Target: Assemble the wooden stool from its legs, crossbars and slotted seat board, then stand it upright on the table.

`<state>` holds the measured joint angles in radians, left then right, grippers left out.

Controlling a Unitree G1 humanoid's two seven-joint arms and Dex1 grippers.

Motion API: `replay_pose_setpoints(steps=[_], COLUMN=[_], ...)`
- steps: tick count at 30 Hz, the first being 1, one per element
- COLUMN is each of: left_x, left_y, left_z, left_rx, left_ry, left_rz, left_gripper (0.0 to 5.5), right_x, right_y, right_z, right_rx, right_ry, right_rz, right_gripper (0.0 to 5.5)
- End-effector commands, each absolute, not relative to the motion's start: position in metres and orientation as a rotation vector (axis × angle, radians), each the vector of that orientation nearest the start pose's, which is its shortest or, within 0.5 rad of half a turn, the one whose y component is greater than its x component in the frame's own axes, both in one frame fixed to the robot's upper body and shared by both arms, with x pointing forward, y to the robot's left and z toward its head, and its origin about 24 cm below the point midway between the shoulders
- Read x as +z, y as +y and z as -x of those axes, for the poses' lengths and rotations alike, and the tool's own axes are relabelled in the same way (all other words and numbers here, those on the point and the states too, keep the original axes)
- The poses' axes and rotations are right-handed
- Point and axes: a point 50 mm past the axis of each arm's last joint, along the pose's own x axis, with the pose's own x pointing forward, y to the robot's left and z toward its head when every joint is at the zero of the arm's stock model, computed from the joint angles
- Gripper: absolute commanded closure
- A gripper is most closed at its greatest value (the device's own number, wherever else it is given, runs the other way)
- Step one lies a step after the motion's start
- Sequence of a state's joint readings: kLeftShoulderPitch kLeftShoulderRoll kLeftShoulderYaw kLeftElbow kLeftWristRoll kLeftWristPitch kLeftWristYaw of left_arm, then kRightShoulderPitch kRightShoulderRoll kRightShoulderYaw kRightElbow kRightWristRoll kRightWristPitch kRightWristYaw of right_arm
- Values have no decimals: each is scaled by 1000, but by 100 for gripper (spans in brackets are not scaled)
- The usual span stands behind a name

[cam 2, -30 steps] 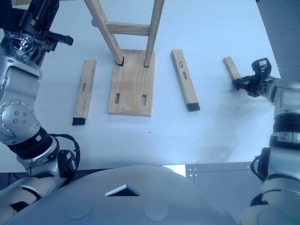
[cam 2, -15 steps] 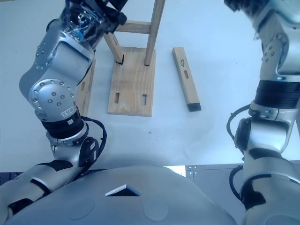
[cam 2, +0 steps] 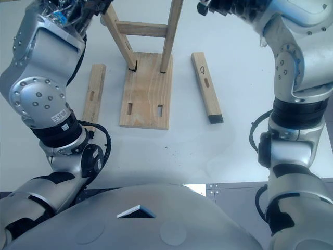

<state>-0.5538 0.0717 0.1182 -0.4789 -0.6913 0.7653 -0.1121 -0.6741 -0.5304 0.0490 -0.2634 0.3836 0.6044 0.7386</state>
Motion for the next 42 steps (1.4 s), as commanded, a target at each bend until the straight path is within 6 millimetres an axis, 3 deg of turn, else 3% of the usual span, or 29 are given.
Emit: replay_pose_setpoints(steps=[1, 9, 13, 19, 22, 24, 26, 30, 33, 35, 37, 40, 42], left_x=[240, 251, 250, 237, 242, 249, 260, 284, 304, 294, 269, 222, 190], left_y=[100, 97, 101, 104, 111, 117, 133, 186, 239, 258, 259, 252, 259], left_z=[-274, -266, -267, -275, -277, -278, -277, -267, -254, -259, -270, -276, -271], left_rx=[-689, -795, -788, -720, -703, -700, -685, -623, -509, -450, -434, -431, -378], left_ry=[-284, -320, -301, -225, -260, -298, -337, -388, -401, -297, -158, 1, 75], left_rz=[422, 696, 703, 579, 561, 553, 550, 552, 543, 491, 439, 366, 347], left_gripper=[269, 422, 486, 511, 511, 512, 512, 512, 512, 512, 512, 512, 512], right_x=[238, 247, 246, 249, 251, 251, 248, 240, 254, 264, 267, 253, 237], right_y=[-127, -124, -123, -125, -125, -124, -124, -136, -161, -191, -223, -252, -259], right_z=[-289, -286, -285, -283, -282, -280, -277, -277, -286, -291, -296, -308, -315], right_rx=[1007, 1041, 1050, 1033, 1025, 1035, 1039, 961, 800, 607, 415, 187, 93], right_ry=[-165, -188, -179, -192, -200, -191, -174, -133, -191, -280, -338, -342, -310], right_rz=[363, 263, 257, 265, 254, 231, 226, 254, 130, -61, -217, -273, -265], right_gripper=[421, 421, 421, 421, 421, 367, 328, 248, 244, 272, 306, 360, 398])
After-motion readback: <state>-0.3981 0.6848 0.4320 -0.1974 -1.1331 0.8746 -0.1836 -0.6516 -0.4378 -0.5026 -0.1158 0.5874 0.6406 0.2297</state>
